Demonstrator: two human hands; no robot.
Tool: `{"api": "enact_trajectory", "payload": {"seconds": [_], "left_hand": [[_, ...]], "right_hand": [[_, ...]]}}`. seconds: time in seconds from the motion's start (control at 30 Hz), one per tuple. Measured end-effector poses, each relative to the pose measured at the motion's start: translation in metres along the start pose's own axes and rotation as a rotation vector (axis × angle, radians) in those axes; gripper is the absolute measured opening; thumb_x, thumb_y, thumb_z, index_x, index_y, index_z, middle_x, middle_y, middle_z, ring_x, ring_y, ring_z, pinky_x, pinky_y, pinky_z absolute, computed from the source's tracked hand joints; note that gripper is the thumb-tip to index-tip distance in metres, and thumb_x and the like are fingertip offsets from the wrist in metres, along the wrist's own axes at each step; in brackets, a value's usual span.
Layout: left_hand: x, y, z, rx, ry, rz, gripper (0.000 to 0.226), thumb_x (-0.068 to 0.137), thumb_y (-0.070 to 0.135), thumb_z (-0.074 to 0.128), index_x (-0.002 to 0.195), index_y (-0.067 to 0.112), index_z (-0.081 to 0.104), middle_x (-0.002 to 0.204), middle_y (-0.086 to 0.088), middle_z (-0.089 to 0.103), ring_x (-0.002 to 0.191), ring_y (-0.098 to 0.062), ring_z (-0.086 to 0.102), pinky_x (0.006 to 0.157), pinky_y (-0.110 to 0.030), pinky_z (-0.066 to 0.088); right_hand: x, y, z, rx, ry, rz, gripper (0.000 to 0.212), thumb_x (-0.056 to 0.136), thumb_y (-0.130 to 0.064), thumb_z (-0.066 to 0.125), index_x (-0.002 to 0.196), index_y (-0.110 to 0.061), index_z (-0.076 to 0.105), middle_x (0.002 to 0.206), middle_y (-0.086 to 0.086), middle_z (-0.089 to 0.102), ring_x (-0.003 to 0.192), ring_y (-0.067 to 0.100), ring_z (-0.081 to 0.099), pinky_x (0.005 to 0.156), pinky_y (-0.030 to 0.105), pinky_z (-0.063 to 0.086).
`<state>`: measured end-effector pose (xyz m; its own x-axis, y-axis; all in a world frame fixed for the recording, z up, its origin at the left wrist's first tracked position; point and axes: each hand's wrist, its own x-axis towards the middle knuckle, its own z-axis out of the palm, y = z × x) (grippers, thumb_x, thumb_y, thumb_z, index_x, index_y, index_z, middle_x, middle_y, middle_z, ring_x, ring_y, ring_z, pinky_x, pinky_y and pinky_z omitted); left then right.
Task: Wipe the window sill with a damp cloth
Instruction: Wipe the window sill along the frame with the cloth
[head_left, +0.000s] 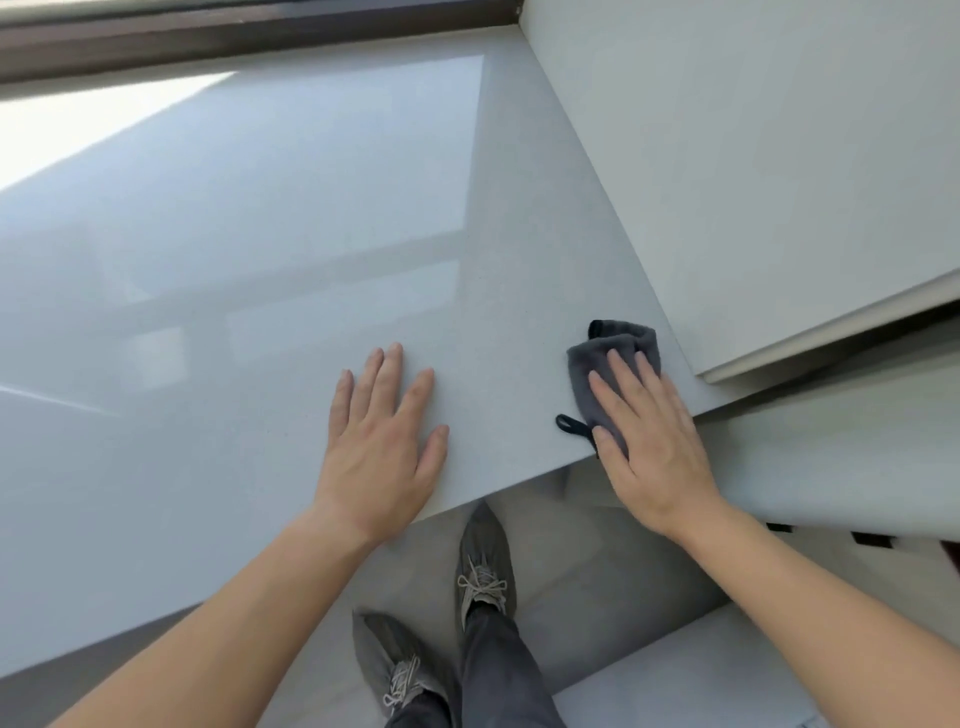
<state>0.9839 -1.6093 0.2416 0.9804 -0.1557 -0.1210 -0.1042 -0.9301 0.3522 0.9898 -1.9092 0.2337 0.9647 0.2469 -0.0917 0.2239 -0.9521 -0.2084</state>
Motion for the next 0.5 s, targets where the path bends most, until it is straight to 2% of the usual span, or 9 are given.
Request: {"api": "enact_trajectory", "payload": {"seconds": [0.07,0.17,0.23,0.33,0.43,0.5], "left_hand": [[-0.008,-0.004,-0.001,-0.010,0.013,-0.017,0.064,0.094,0.049,0.028,0.147,0.017,0.040,0.164,-0.012,0.020,0.153,-0.027,0.010,0.123,-0.048,0.003],[-0.022,-0.011,-0.006,-0.080,0.033,-0.029,0.062,0.095,0.048,0.029,0.147,0.017,0.041,0.162,-0.009,0.025,0.152,-0.024,0.013,0.123,-0.048,0.007],[-0.030,-0.015,-0.012,-0.196,0.038,-0.030,0.060,0.096,0.047,0.031,0.146,0.016,0.043,0.160,-0.006,0.032,0.151,-0.022,0.019,0.123,-0.046,0.012],[-0.046,-0.021,-0.025,-0.366,0.068,-0.078,0.054,0.096,0.045,0.036,0.141,0.017,0.049,0.147,0.001,0.049,0.139,-0.017,0.040,0.116,-0.039,0.030],[-0.069,-0.035,-0.043,-0.531,0.149,-0.283,0.041,0.099,0.040,0.042,0.133,0.022,0.055,0.124,0.012,0.061,0.107,-0.006,0.059,0.094,-0.030,0.046],[-0.084,-0.047,-0.053,-0.587,0.187,-0.423,0.031,0.100,0.033,0.048,0.126,0.021,0.060,0.114,0.011,0.066,0.096,-0.003,0.063,0.087,-0.032,0.051]], "right_hand": [[-0.003,0.013,-0.003,0.019,0.019,0.023,0.060,0.099,-0.039,0.031,0.154,-0.017,0.038,0.166,0.003,0.021,0.155,0.024,0.012,0.124,0.049,0.013],[0.003,0.004,0.001,0.084,0.110,0.310,0.062,0.097,-0.038,0.028,0.153,-0.014,0.038,0.166,0.005,0.022,0.154,0.026,0.013,0.125,0.047,0.009],[0.000,-0.027,0.008,0.094,0.122,0.344,0.061,0.098,-0.037,0.029,0.154,-0.014,0.037,0.166,0.005,0.021,0.154,0.026,0.011,0.125,0.046,0.008],[-0.018,-0.087,0.020,0.076,0.070,0.112,0.061,0.099,-0.037,0.032,0.155,-0.013,0.034,0.167,0.006,0.019,0.155,0.027,0.010,0.124,0.049,0.012],[-0.028,-0.161,0.035,0.089,0.003,-0.148,0.061,0.098,-0.038,0.041,0.154,-0.015,0.037,0.166,0.007,0.023,0.154,0.027,0.013,0.123,0.050,0.014],[-0.025,-0.202,0.042,0.100,-0.040,-0.298,0.058,0.097,-0.036,0.045,0.152,-0.017,0.040,0.164,0.004,0.028,0.153,0.027,0.017,0.122,0.050,0.019]]}}
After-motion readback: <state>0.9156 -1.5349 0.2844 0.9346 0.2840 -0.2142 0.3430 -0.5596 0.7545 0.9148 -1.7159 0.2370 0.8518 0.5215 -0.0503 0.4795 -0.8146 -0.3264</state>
